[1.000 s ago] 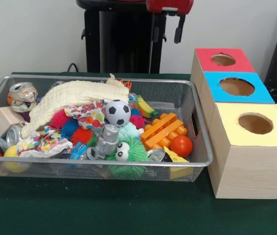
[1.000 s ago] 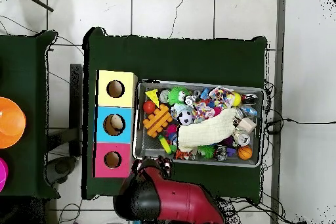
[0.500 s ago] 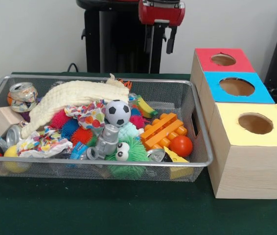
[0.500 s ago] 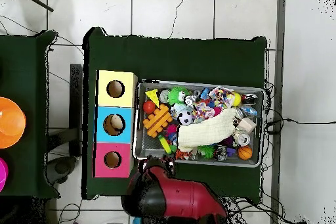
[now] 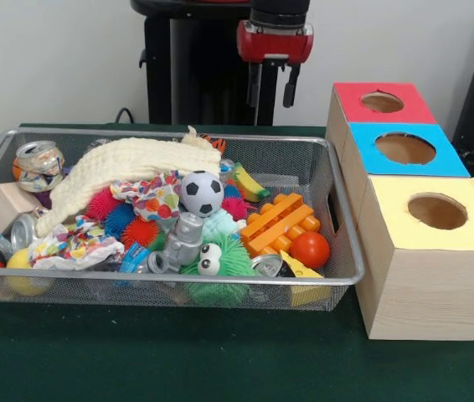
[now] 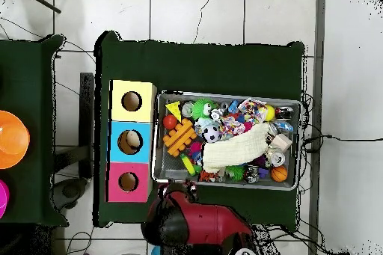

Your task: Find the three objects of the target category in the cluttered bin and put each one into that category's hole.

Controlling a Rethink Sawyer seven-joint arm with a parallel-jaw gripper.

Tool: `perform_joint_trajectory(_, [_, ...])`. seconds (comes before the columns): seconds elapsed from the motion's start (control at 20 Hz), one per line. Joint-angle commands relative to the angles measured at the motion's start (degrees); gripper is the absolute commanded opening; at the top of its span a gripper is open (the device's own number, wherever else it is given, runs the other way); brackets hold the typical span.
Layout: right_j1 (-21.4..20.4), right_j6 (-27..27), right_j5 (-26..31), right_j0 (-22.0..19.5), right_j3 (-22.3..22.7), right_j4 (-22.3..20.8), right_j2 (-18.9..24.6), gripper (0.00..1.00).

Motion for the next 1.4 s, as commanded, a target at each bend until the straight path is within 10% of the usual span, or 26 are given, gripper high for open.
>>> perform_joint_trajectory(0.05, [5.83, 7.09, -5.13, -0.44, -2.72, -3.03, 3.90, 1.00])
perform_joint_trajectory(1.4, [8.47, 7.35, -7.95, -2.13, -4.24, -5.41, 4.52, 1.00])
